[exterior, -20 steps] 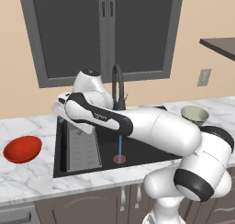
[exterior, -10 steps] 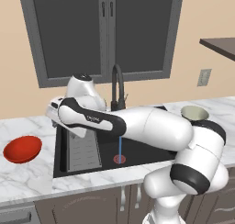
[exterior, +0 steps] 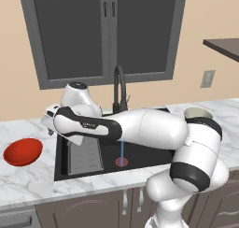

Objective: Rinse each bowl for a few seconds and place them down in the sink or on the counter.

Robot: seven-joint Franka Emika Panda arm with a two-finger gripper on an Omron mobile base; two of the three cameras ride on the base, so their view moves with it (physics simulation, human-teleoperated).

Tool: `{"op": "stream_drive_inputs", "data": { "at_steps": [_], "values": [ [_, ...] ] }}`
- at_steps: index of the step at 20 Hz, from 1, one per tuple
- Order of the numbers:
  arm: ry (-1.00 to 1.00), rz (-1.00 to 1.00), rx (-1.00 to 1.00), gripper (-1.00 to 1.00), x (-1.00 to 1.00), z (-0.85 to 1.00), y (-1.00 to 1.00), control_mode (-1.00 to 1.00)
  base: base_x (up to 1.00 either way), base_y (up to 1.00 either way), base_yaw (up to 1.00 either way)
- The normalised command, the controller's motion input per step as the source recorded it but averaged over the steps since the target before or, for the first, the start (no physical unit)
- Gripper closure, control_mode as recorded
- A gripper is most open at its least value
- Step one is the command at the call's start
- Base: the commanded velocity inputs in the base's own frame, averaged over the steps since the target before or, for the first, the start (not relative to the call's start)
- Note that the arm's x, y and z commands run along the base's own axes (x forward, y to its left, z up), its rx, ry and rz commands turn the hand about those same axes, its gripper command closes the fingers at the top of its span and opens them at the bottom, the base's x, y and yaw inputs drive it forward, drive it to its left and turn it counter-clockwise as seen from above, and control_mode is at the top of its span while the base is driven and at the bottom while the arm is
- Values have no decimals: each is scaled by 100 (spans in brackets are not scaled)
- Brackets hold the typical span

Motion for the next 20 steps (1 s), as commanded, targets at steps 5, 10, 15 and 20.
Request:
{"op": "stream_drive_inputs", "data": {
  "at_steps": [5,10,15,20],
  "values": [
    [0,1,-2,-100,0,-20,19,-100,0,0,0],
    [0,0,-2,-100,3,-15,9,-100,0,0,0],
    [0,0,0,-100,10,-15,7,-100,0,0,0],
    [0,0,0,-100,19,-13,3,-100,0,0,0]
  ]
}}
